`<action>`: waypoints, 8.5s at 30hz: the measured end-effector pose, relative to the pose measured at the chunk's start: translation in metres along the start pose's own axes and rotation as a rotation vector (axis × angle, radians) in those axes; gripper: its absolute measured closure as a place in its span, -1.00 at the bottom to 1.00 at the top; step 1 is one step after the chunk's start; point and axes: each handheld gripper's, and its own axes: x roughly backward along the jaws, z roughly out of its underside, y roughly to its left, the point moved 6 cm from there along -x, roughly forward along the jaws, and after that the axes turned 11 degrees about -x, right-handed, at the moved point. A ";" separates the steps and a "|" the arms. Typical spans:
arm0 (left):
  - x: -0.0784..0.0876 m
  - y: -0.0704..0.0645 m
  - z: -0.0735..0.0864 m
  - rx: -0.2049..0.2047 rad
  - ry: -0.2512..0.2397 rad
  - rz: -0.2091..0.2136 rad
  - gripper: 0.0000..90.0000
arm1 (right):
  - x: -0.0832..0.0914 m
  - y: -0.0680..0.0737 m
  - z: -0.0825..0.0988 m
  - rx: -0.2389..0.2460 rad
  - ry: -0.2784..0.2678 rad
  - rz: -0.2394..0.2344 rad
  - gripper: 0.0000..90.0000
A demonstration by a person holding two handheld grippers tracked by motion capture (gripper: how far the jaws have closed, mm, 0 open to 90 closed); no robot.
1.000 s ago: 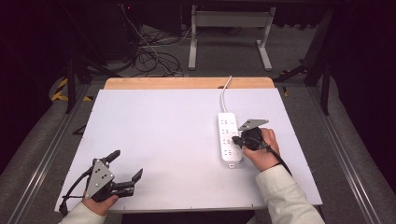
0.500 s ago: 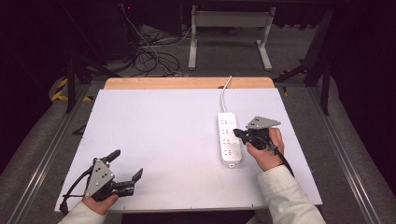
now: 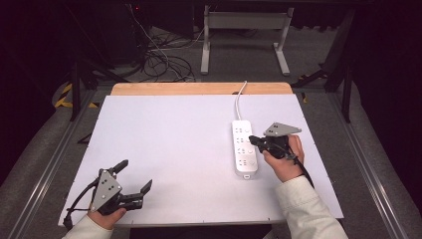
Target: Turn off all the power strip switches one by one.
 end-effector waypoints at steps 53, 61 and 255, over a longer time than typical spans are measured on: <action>-0.001 0.001 0.001 -0.003 0.006 -0.003 -0.81 | -0.047 -0.031 -0.004 -0.010 0.266 -0.024 1.00; -0.001 0.001 0.001 0.003 0.005 -0.002 -0.81 | -0.050 -0.030 -0.002 -0.010 0.280 -0.026 1.00; -0.002 0.001 0.001 0.002 0.009 0.002 -0.81 | -0.018 -0.010 -0.046 -0.056 -0.086 -0.023 -0.31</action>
